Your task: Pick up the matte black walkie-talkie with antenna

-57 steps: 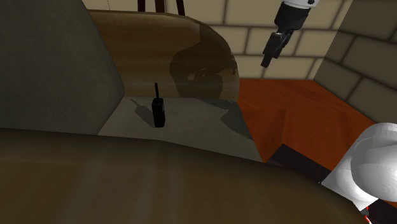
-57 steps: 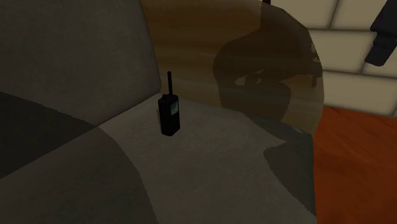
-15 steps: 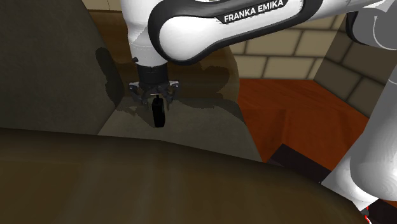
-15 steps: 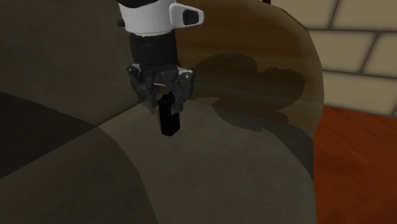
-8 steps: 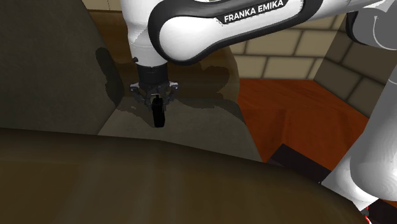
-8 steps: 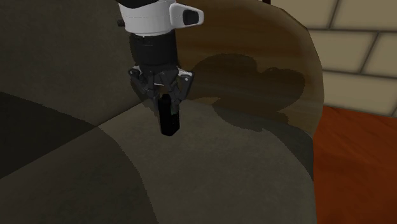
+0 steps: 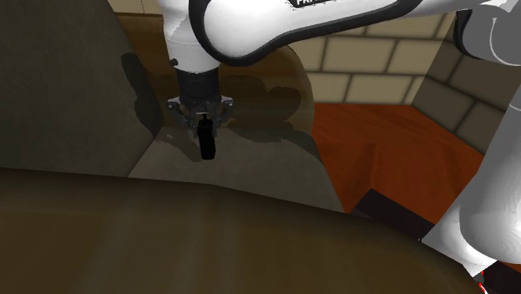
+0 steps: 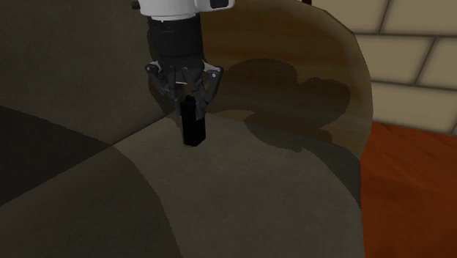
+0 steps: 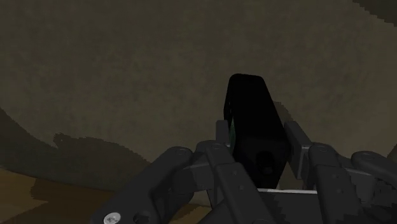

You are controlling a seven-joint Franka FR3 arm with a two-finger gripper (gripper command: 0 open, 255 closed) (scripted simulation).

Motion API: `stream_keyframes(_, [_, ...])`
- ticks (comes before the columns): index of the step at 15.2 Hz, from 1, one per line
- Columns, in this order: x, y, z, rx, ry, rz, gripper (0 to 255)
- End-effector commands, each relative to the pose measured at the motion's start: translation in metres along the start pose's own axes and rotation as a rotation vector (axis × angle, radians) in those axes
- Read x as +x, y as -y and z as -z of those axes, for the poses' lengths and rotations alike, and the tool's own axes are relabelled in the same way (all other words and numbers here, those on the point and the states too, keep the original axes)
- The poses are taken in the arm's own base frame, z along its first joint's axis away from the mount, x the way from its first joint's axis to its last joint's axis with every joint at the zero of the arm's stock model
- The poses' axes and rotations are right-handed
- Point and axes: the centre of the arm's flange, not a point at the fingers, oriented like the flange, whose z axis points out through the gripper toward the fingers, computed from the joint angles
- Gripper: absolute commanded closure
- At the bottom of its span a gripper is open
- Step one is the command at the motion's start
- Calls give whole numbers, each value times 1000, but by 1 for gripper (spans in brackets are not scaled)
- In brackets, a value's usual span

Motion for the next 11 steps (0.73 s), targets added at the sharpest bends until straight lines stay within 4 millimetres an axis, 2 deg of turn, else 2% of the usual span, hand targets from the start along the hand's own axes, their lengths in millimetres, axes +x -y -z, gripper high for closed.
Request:
stream_keyframes(1, [0, -1, 10, 0, 0, 0, 255])
stream_keyframes(9, [8, 0, 52, 0, 0, 0, 255])
stream_keyframes(11, [8, 0, 53, 0, 0, 0, 255])
